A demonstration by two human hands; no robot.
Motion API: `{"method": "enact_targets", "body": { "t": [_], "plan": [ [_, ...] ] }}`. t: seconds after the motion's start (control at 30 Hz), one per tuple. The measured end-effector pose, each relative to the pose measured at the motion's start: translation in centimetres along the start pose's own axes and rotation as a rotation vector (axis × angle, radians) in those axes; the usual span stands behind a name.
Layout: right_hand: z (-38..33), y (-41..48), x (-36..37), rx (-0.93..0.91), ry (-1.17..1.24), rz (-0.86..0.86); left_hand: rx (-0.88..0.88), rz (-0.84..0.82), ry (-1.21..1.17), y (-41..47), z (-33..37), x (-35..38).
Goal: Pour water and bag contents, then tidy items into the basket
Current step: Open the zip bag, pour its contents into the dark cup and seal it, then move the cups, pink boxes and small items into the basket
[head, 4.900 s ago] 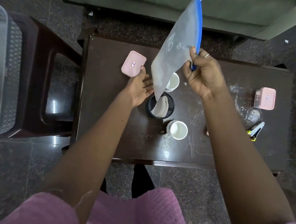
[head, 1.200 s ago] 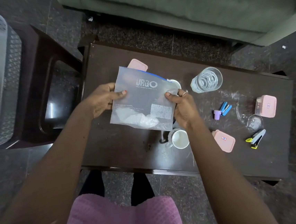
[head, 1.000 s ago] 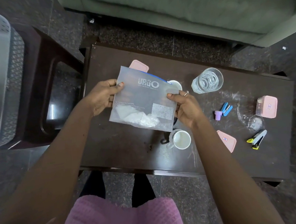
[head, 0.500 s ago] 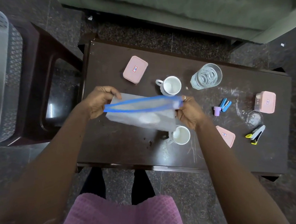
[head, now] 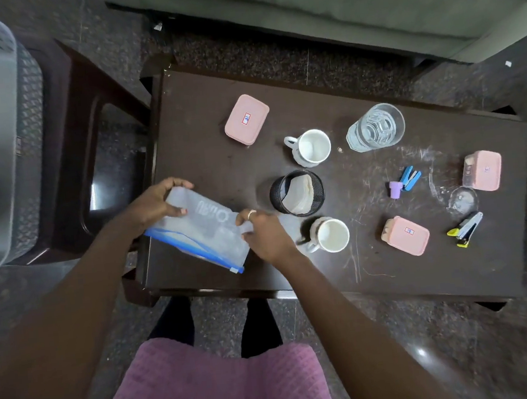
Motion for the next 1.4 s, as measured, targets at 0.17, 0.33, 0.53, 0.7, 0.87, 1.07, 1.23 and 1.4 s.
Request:
{"method": "enact_targets", "body": {
  "t": [0.17, 0.33, 0.53, 0.7, 0.87, 1.07, 1.23, 1.4],
  "plan": [
    [1.6, -0.1, 2.7, 0.162, -0.088, 0.049, 0.098, 0.187, 0.096, 1.8, -1.6, 1.6],
    [0.8, -1.9, 2.2, -0.084, -0.483, 0.535, 0.107, 0.328, 0.233, 2.3, -2.1, 2.3],
    [1.3, -2.2, -1.2, -0.031, -0.457, 0.946, 0.121, 0.416, 0.349, 1.8, -0.6, 2.1],
    [2.6, -0.8, -4.1, 0.383, -0.242, 0.677, 0.276, 0.509, 0.367, 2.1, 3.5, 3.3],
    [4.1, -0.1, -6.0, 0.182, -0.057, 0.479, 0.409, 0.527, 0.398, 4.0, 9.6, 8.0],
    [7.9, -4.2, -11.5, 0.001, -0.157, 0.496, 0.511, 0.556, 0.334, 7.1, 16.5, 15.4],
    [14.6, -8.7, -19.7, -0.022, -0.297, 0.55, 0.419, 0.324, 0.514, 11.5, 21.9, 22.4],
    [19.6, -9.2, -26.3, 0.1, -0.256, 0.642, 0.303, 0.166, 0.681, 15.1, 24.1, 27.4]
  ]
}}
Point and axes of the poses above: each hand's wrist, its own y-axis towards the middle knuckle, its own x-axis out of the palm, z = x × y, the point moved 1 cm from there along y, towards the middle knuckle, and after that the axes turned 7 degrees about -z, right-handed, at the moved point
